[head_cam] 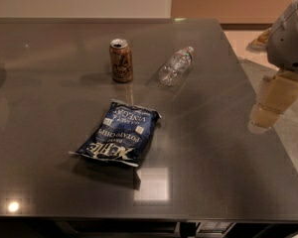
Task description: Move blue chip bag near water bottle
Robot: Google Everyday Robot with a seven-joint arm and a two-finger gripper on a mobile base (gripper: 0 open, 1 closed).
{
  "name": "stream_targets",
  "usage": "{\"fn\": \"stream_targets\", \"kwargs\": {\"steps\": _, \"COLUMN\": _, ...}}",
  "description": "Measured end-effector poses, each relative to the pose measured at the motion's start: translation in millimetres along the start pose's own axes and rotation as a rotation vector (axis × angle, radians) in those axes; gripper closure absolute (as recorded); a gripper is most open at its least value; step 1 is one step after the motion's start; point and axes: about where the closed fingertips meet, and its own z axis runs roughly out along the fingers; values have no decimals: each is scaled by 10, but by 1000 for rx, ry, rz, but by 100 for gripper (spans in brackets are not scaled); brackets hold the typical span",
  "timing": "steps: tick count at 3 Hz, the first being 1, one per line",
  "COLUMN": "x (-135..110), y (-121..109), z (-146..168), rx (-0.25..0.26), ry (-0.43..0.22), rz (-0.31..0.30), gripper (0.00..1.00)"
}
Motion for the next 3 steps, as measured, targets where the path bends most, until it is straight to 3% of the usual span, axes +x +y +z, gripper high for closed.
{"fn": "stream_targets", "kwargs": {"steps": 3, "x": -942, "y": 30, "z": 562, "rx": -129, "ry": -204, "rz": -146, "gripper": 0}}
